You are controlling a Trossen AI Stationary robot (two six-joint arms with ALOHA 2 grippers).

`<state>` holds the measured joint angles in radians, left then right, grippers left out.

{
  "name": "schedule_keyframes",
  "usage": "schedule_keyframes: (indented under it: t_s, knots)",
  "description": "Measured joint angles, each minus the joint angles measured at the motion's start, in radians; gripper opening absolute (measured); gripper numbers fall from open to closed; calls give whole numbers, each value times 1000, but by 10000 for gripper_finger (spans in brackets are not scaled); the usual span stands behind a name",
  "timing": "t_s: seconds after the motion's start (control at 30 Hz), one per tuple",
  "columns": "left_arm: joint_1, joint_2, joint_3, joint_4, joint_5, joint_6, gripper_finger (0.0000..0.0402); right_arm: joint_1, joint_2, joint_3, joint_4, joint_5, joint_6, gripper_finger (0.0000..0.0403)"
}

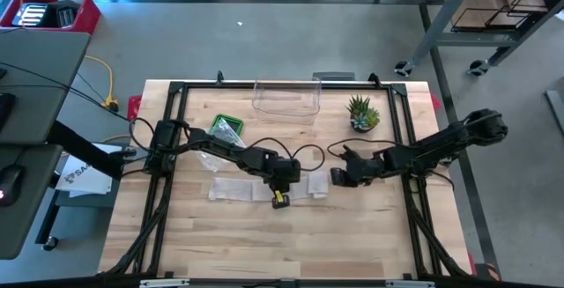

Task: Roll bandage
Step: Roll the bandage

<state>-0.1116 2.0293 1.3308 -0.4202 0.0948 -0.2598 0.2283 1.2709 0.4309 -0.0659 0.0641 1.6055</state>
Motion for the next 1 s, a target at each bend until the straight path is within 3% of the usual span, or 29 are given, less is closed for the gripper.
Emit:
schedule_keyframes:
  t_s: [0.3, 0.67, 1.0]
  knots:
    - [-1, -2, -11, -41, -7, 0, 0, 26, 14, 0, -4, 10, 36, 0]
    - [-1, 0, -40, -10, -24, -9, 0, 43, 210, 2, 174, 13, 99, 0]
    - [-5, 2, -40, -23, -18, -19, 0, 42, 216, 2, 172, 6, 107, 0]
